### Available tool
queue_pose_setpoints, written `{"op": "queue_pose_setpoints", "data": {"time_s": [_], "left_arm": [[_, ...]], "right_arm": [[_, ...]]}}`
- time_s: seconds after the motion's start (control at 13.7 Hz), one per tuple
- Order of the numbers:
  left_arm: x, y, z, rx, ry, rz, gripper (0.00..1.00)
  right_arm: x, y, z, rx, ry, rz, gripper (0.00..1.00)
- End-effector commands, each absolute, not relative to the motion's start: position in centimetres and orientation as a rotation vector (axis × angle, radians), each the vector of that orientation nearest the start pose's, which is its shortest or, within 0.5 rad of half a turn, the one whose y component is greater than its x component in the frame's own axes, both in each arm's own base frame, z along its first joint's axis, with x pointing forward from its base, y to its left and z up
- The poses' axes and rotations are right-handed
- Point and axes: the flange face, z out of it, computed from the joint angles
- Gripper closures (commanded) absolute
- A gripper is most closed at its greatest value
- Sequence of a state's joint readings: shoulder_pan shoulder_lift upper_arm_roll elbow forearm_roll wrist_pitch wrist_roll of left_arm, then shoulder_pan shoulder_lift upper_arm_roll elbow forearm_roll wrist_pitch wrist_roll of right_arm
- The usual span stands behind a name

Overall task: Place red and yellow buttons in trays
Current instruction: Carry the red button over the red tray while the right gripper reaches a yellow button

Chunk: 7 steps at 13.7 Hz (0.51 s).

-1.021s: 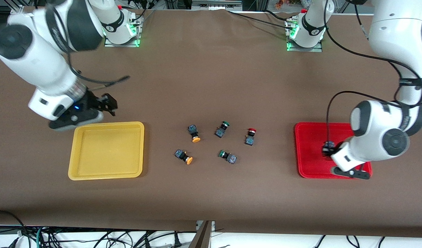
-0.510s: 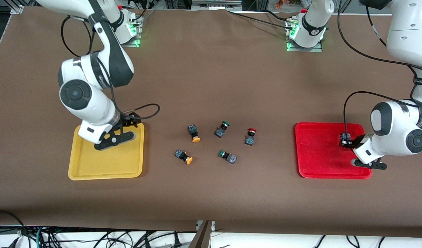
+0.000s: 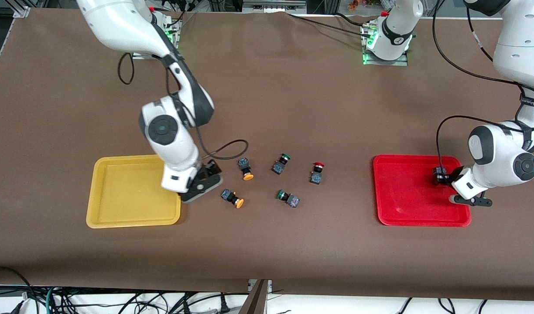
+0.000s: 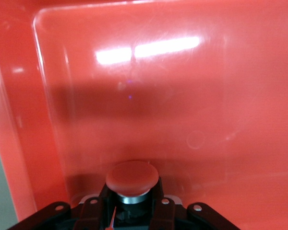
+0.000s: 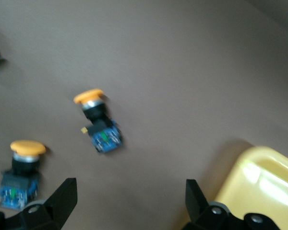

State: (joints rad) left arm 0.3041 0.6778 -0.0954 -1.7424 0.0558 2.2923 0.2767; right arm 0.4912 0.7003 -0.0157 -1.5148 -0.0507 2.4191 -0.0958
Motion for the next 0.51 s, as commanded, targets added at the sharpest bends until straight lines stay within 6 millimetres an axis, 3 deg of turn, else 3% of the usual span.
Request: {"op": "queue_pose_setpoints", "data": {"time_s": [0.0,0.07,0.22,0.44], "left_arm": [[63.9,13.9,19.4,-3.187,0.184,0.148,0.37],[64.2,13.5,20.2,-3.187,0.190,0.125,0.17],[65.1,10.9,22.7,-3.205,0.243,0.076,0.01],[67.0,4.2,24.9,-3.244,0.309,0.011,0.00]], "right_arm": [[67.0,36.3,22.7,-2.926,-0.965,-0.432,0.00],[67.3,37.3,21.4,-2.911,-0.964,-0.443,0.00],[66.9,38.7,20.1,-2.888,-0.976,-0.433,0.00],[66.5,38.9,19.6,-2.890,-0.982,-0.417,0.00]]}}
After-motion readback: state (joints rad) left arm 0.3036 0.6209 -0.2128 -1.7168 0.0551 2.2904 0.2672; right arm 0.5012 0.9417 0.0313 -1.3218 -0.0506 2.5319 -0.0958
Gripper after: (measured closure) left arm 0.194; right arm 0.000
